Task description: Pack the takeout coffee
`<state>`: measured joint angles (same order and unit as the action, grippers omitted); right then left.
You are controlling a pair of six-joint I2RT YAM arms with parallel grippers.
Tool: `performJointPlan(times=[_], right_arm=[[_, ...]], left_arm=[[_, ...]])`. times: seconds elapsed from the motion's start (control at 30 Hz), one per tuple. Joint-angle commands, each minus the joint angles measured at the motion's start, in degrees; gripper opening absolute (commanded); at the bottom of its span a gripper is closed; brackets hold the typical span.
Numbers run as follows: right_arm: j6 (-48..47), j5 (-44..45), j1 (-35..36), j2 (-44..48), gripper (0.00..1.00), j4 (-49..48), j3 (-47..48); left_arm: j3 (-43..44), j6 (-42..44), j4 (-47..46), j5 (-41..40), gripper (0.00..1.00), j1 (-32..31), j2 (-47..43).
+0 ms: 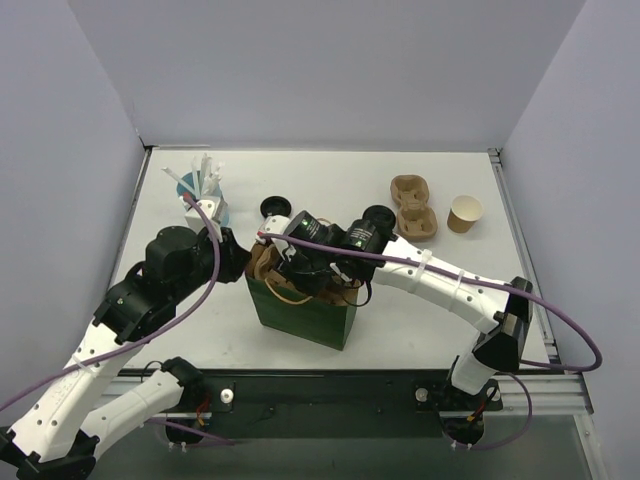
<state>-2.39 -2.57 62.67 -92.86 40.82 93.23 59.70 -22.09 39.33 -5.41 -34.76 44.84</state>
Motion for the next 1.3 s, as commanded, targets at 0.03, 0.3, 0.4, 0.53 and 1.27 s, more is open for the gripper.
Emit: performJointPlan(times=[0.03, 0.3, 0.4, 0.53, 1.27], right_arm=[[0.9, -0.3, -0.4, -1.7, 0.26, 3.0, 1.4], [1.0, 0.7, -0.9, -1.2, 0.25, 2.7, 2.0], [0.9, 0.4, -0.9, -2.3, 0.27, 2.8, 1.0], [0.9, 0.7, -1.0, -3.5, 0.27, 2.5, -0.6], [2.4, 2.3, -2.0, 1.2, 0.66, 0.3, 1.1]], left_arm=[[-0.1, 0.6, -3.3, 0.5, 0.35, 0.3, -1.2], [-0.4, 0.9, -3.0, 0.9, 0.35, 0.3, -0.7], [-0.3, 0.6, -2.8, 0.7, 0.35, 0.3, -1.2], [1.0, -0.4, 1.1, -8.1, 0.43, 0.3, -2.5], [4.5, 0.8, 3.6, -13.1, 0.63, 0.3, -6.3]])
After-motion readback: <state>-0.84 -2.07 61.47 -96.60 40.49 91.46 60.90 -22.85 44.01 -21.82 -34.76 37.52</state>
